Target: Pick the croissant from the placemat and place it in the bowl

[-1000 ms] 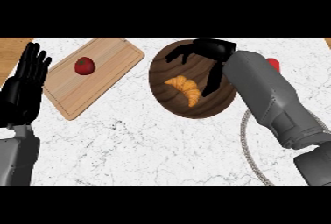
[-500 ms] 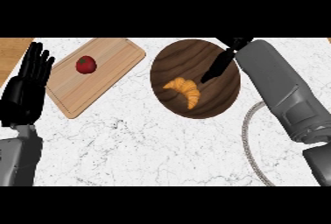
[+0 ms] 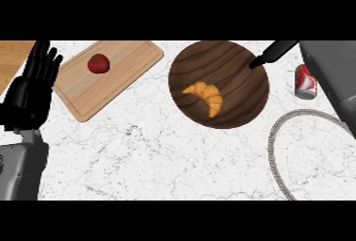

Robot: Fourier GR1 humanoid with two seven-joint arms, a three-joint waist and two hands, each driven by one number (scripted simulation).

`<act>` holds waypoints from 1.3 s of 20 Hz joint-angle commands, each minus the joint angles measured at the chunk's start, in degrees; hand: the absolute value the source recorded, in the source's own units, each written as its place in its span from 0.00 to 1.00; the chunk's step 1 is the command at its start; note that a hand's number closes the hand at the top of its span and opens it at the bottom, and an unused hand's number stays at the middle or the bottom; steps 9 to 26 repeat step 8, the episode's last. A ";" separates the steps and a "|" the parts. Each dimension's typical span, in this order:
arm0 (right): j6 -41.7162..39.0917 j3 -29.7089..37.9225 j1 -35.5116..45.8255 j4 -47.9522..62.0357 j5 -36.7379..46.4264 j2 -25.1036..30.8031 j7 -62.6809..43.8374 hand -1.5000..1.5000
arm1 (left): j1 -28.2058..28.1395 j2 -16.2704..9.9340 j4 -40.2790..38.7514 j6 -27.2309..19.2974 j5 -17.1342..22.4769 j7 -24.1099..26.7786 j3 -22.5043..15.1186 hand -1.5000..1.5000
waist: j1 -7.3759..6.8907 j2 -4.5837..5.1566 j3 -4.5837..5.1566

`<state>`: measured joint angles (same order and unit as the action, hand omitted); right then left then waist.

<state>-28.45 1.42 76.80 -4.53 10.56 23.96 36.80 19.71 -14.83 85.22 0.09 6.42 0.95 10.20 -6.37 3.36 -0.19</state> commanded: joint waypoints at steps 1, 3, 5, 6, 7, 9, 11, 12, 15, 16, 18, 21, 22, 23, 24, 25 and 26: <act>-4.62 1.96 -1.31 0.79 -1.79 3.93 2.50 0.00 | 1.43 -1.00 -0.20 1.30 1.26 -0.58 0.66 0.50 | -1.38 1.11 -0.14; -6.40 1.81 -1.74 0.35 -1.64 5.86 2.71 0.00 | 2.00 -0.39 0.35 0.28 0.58 -0.62 0.18 0.50 | -1.50 1.25 -0.23; -8.33 3.15 -0.74 0.41 -3.01 7.44 1.38 0.00 | 0.05 0.73 0.89 0.51 -0.19 0.39 -1.30 0.50 | -2.24 1.12 -0.21; -7.83 3.17 -1.50 0.57 -2.99 7.98 1.00 0.00 | 0.63 0.07 0.76 0.56 0.02 0.28 -0.65 0.50 | -2.41 1.40 -0.24; -8.52 3.07 -2.15 0.07 -2.92 8.29 1.76 0.00 | 1.27 1.05 0.30 -0.02 -0.10 0.63 -1.04 0.50 | -2.03 1.93 -0.31; -8.31 3.08 -2.73 0.21 -2.96 7.75 1.35 0.00 | 1.64 -0.28 0.16 0.87 0.25 0.59 -0.36 0.50 | -2.61 2.05 -0.31; -8.31 3.08 -2.73 0.21 -2.96 7.75 1.35 0.00 | 1.64 -0.28 0.16 0.87 0.25 0.59 -0.36 0.50 | -2.61 2.05 -0.31; -8.31 3.08 -2.73 0.21 -2.96 7.75 1.35 0.00 | 1.64 -0.28 0.16 0.87 0.25 0.59 -0.36 0.50 | -2.61 2.05 -0.31; -8.31 3.08 -2.73 0.21 -2.96 7.75 1.35 0.00 | 1.64 -0.28 0.16 0.87 0.25 0.59 -0.36 0.50 | -2.61 2.05 -0.31; -8.31 3.08 -2.73 0.21 -2.96 7.75 1.35 0.00 | 1.64 -0.28 0.16 0.87 0.25 0.59 -0.36 0.50 | -2.61 2.05 -0.31; -8.31 3.08 -2.73 0.21 -2.96 7.75 1.35 0.00 | 1.64 -0.28 0.16 0.87 0.25 0.59 -0.36 0.50 | -2.61 2.05 -0.31; -8.31 3.08 -2.73 0.21 -2.96 7.75 1.35 0.00 | 1.64 -0.28 0.16 0.87 0.25 0.59 -0.36 0.50 | -2.61 2.05 -0.31; -8.31 3.08 -2.73 0.21 -2.96 7.75 1.35 0.00 | 1.64 -0.28 0.16 0.87 0.25 0.59 -0.36 0.50 | -2.61 2.05 -0.31; -8.31 3.08 -2.73 0.21 -2.96 7.75 1.35 0.00 | 1.64 -0.28 0.16 0.87 0.25 0.59 -0.36 0.50 | -2.61 2.05 -0.31; -8.31 3.08 -2.73 0.21 -2.96 7.75 1.35 0.00 | 1.64 -0.28 0.16 0.87 0.25 0.59 -0.36 0.50 | -2.61 2.05 -0.31; -8.31 3.08 -2.73 0.21 -2.96 7.75 1.35 0.00 | 1.64 -0.28 0.16 0.87 0.25 0.59 -0.36 0.50 | -2.61 2.05 -0.31; -8.31 3.08 -2.73 0.21 -2.96 7.75 1.35 0.00 | 1.64 -0.28 0.16 0.87 0.25 0.59 -0.36 0.50 | -2.61 2.05 -0.31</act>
